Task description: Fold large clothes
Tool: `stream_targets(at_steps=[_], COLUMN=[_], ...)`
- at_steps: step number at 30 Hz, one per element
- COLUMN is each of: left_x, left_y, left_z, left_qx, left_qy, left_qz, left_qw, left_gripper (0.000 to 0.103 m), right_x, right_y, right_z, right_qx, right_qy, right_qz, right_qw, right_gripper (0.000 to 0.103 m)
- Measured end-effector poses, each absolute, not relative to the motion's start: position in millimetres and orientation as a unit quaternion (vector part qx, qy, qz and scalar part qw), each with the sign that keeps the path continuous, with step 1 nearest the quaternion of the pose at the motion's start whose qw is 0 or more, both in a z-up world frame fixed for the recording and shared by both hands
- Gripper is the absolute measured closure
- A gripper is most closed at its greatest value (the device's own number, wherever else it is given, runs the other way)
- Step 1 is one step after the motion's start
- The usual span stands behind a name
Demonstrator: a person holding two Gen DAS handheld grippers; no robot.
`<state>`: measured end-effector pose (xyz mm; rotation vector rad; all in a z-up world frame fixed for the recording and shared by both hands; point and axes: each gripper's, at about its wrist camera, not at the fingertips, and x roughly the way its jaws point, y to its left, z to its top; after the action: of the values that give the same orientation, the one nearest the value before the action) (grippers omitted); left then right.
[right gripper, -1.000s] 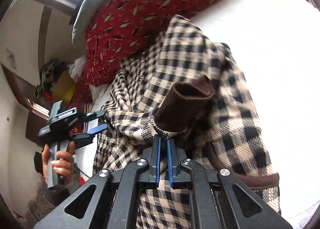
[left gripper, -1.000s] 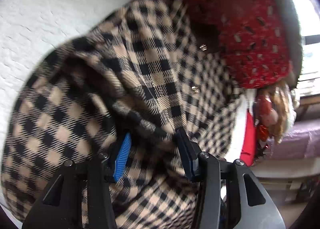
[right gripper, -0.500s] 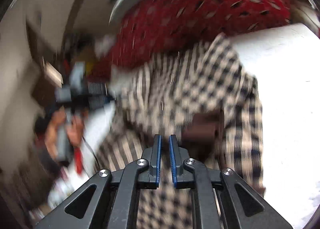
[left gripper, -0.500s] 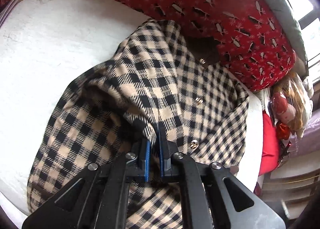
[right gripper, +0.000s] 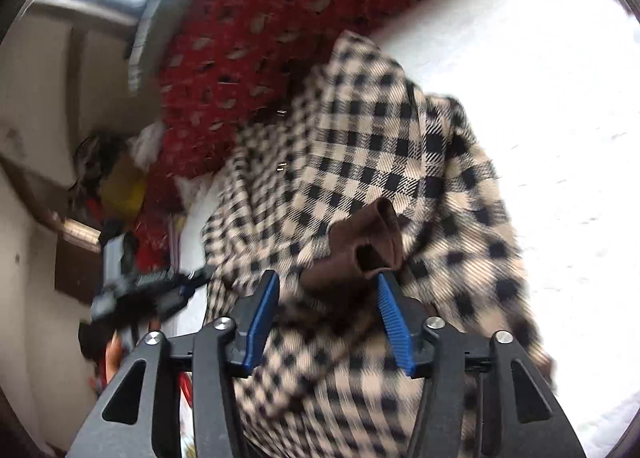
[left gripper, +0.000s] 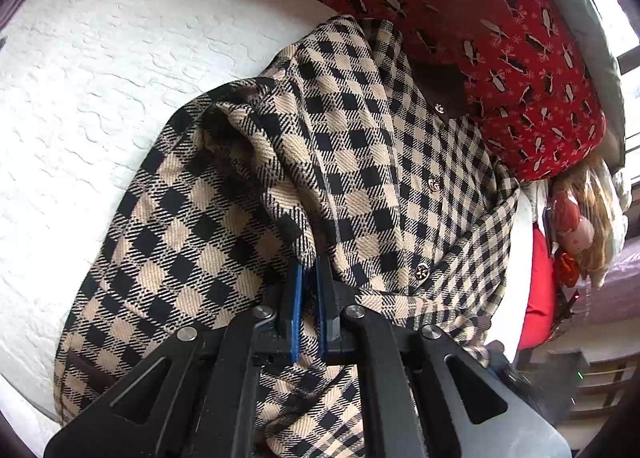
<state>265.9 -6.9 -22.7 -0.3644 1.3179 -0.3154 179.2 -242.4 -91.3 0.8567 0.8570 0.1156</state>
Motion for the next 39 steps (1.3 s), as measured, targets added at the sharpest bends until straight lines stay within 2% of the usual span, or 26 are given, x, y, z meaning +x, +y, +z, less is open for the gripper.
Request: stream_targets(at_steps=[1, 2, 3, 4, 7, 9, 11, 14, 16, 19, 22, 23, 24, 26, 28, 30, 31, 32, 33, 34, 39], left_x=[267, 268, 268, 268, 265, 263, 261, 256, 252, 247, 244, 244, 245, 248, 254, 257, 259, 259, 259, 259, 254], left_y=[-6, -4, -2, 0, 7, 14, 23, 38, 45, 46, 35, 29, 24, 13, 2, -5, -9, -11, -11, -9, 13], left_z=[-23, -22, -21, -20, -21, -27, -35, -43, -43, -35, -23, -19, -17, -19, -30, -41, -43, -43, -41, -37, -13], left_qx=[-0.172, -0.177, -0.180, -0.182, -0.166, -0.159, -0.157, -0.174, -0.187, -0.199, -0.206, -0.211, -0.214, -0.218, -0.229, -0.240, -0.240, -0.234, -0.234, -0.239, -0.258], left_qy=[0.608, 0.609, 0.608, 0.607, 0.610, 0.619, 0.628, 0.636, 0.637, 0.632, 0.624, 0.622, 0.621, 0.624, 0.634, 0.646, 0.648, 0.645, 0.643, 0.637, 0.603], left_qz=[-0.146, -0.148, -0.150, -0.153, -0.153, -0.148, -0.139, -0.137, -0.141, -0.156, -0.182, -0.196, -0.205, -0.215, -0.216, -0.213, -0.211, -0.211, -0.216, -0.222, -0.219], left_qw=[0.761, 0.759, 0.758, 0.758, 0.760, 0.755, 0.750, 0.740, 0.734, 0.733, 0.731, 0.728, 0.726, 0.719, 0.706, 0.692, 0.692, 0.696, 0.697, 0.699, 0.723], left_gripper=[0.099, 0.099, 0.099, 0.099, 0.099, 0.099, 0.099, 0.099, 0.099, 0.099, 0.097, 0.095, 0.087, 0.056, 0.053, 0.054, 0.069, 0.088, 0.093, 0.095, 0.095], right_x=[189, 200, 205, 210, 204, 191, 166, 124, 104, 95, 102, 106, 109, 119, 128, 130, 132, 133, 134, 136, 127], right_y=[-240, -238, -235, -232, -216, -195, -156, -109, -107, -135, -178, -187, -193, -191, -177, -156, -147, -140, -135, -134, -165], right_z=[-96, -103, -103, -98, -63, -42, -31, -56, -78, -86, -86, -91, -98, -119, -141, -161, -166, -167, -160, -151, -66], right_qx=[0.412, 0.425, 0.432, 0.427, 0.374, 0.320, 0.191, -0.007, -0.043, 0.030, 0.202, 0.260, 0.313, 0.390, 0.440, 0.486, 0.498, 0.499, 0.482, 0.465, 0.344], right_qy=[0.414, 0.426, 0.423, 0.408, 0.335, 0.317, 0.352, 0.441, 0.490, 0.503, 0.470, 0.459, 0.454, 0.464, 0.488, 0.503, 0.509, 0.512, 0.508, 0.501, 0.401], right_qz=[0.050, 0.041, 0.045, 0.060, 0.121, 0.216, 0.284, 0.294, 0.276, 0.241, 0.195, 0.189, 0.184, 0.185, 0.199, 0.226, 0.236, 0.244, 0.250, 0.257, 0.215], right_qw=[0.810, 0.798, 0.795, 0.805, 0.856, 0.866, 0.871, 0.848, 0.826, 0.830, 0.837, 0.828, 0.814, 0.773, 0.727, 0.678, 0.661, 0.655, 0.669, 0.683, 0.821], right_gripper=[0.049, 0.055, 0.066, 0.089, 0.089, 0.088, 0.083, 0.082, 0.082, 0.080, 0.060, 0.057, 0.056, 0.056, 0.056, 0.056, 0.057, 0.072, 0.085, 0.091, 0.092])
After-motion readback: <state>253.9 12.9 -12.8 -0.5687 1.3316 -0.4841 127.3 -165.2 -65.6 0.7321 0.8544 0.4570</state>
